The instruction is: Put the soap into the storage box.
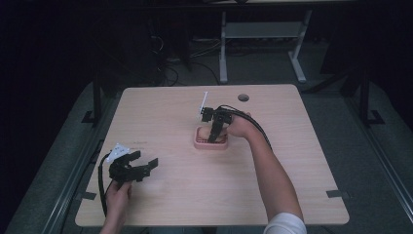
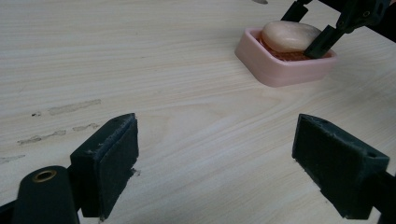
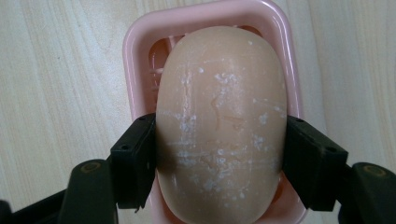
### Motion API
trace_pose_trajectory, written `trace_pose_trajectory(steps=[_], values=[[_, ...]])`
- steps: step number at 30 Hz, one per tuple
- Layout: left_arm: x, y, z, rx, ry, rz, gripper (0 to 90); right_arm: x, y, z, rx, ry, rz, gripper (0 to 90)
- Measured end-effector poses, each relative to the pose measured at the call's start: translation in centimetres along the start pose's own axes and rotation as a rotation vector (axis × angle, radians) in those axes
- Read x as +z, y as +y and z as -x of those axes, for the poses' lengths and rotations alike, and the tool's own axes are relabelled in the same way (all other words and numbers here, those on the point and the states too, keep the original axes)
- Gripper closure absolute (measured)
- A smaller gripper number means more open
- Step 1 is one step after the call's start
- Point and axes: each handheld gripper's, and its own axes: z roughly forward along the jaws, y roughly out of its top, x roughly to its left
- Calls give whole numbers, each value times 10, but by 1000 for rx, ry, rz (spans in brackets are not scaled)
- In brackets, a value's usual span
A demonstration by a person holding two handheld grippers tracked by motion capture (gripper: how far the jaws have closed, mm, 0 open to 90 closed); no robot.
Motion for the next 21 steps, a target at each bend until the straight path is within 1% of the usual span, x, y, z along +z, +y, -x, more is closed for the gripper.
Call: trace_pose_trajectory(steps=[9,19,21], values=[[0,0,0,-2,-1,3,142,2,1,0,-3,-6,-7,315],[0,0,0,-4,-2,7,142,2,0,-1,-2,-2,-14,314],[0,0,0,-3,-3,5,142,1,-2,-1,5,3,-16,308]])
